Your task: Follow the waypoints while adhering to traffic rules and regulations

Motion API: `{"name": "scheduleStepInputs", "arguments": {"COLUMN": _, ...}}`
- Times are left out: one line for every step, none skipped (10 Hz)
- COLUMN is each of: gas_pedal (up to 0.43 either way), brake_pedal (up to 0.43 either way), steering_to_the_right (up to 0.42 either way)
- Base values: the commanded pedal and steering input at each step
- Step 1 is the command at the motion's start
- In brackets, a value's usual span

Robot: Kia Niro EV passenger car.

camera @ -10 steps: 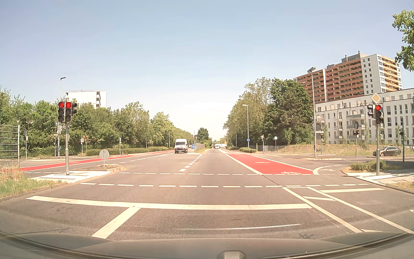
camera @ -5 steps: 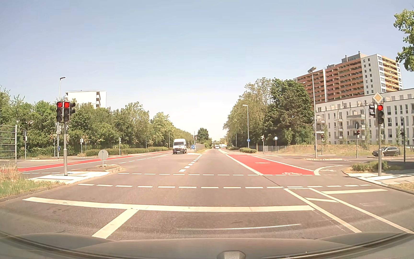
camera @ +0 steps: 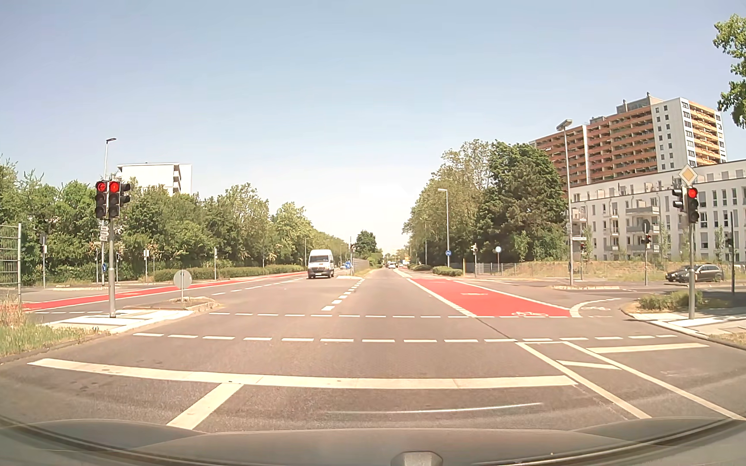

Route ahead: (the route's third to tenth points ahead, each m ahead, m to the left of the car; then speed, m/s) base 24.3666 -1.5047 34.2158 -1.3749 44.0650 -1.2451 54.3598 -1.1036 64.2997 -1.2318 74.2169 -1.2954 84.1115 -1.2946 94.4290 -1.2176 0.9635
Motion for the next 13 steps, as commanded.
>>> {"name": "scheduleStepInputs", "arguments": {"gas_pedal": 0.110, "brake_pedal": 0.000, "steering_to_the_right": -0.028}}
{"name": "scheduleStepInputs", "arguments": {"gas_pedal": 0.110, "brake_pedal": 0.000, "steering_to_the_right": -0.031}}
{"name": "scheduleStepInputs", "arguments": {"gas_pedal": 0.110, "brake_pedal": 0.000, "steering_to_the_right": -0.035}}
{"name": "scheduleStepInputs", "arguments": {"gas_pedal": 0.110, "brake_pedal": 0.000, "steering_to_the_right": -0.036}}
{"name": "scheduleStepInputs", "arguments": {"gas_pedal": 0.110, "brake_pedal": 0.000, "steering_to_the_right": -0.037}}
{"name": "scheduleStepInputs", "arguments": {"gas_pedal": 0.110, "brake_pedal": 0.000, "steering_to_the_right": -0.036}}
{"name": "scheduleStepInputs", "arguments": {"gas_pedal": 0.110, "brake_pedal": 0.000, "steering_to_the_right": -0.035}}
{"name": "scheduleStepInputs", "arguments": {"gas_pedal": 0.079, "brake_pedal": 0.000, "steering_to_the_right": -0.031}}
{"name": "scheduleStepInputs", "arguments": {"gas_pedal": 0.000, "brake_pedal": 0.000, "steering_to_the_right": -0.024}}
{"name": "scheduleStepInputs", "arguments": {"gas_pedal": 0.000, "brake_pedal": 0.000, "steering_to_the_right": -0.018}}
{"name": "scheduleStepInputs", "arguments": {"gas_pedal": 0.000, "brake_pedal": 0.000, "steering_to_the_right": -0.012}}
{"name": "scheduleStepInputs", "arguments": {"gas_pedal": 0.000, "brake_pedal": 0.000, "steering_to_the_right": -0.011}}
{"name": "scheduleStepInputs", "arguments": {"gas_pedal": 0.000, "brake_pedal": 0.000, "steering_to_the_right": -0.009}}
